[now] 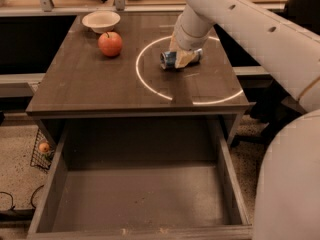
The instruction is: Place redbull can upright
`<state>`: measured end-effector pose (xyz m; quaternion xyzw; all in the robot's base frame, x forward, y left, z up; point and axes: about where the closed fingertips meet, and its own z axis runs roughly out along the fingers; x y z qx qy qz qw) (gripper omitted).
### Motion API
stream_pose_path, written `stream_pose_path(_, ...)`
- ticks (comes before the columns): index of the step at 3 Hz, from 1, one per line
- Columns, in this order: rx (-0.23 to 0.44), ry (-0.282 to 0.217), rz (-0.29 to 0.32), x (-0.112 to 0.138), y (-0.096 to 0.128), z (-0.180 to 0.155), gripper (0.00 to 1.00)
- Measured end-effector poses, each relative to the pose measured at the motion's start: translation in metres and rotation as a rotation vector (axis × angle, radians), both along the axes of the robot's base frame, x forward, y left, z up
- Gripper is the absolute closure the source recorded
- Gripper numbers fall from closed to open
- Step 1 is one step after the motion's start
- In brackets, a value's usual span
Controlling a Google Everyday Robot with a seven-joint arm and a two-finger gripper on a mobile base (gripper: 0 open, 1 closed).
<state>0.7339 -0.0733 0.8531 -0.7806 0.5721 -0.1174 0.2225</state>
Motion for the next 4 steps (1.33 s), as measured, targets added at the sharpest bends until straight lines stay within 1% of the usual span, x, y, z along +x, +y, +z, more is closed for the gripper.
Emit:
stream_pose_path(1, -0.001, 0.004, 0.001, 0.000, 0.001, -0.003, 1.00)
stream_pose_path(2, -0.001, 0.004, 0.001, 0.000, 0.001, -0.003, 1.00)
stream_pose_path(3, 0.103, 0.019, 0.033, 0.000, 0.001, 0.003, 1.00)
stream_pose_path(4, 0.251, 0.032, 0.039, -0.005, -0.008, 0.026, 1.00)
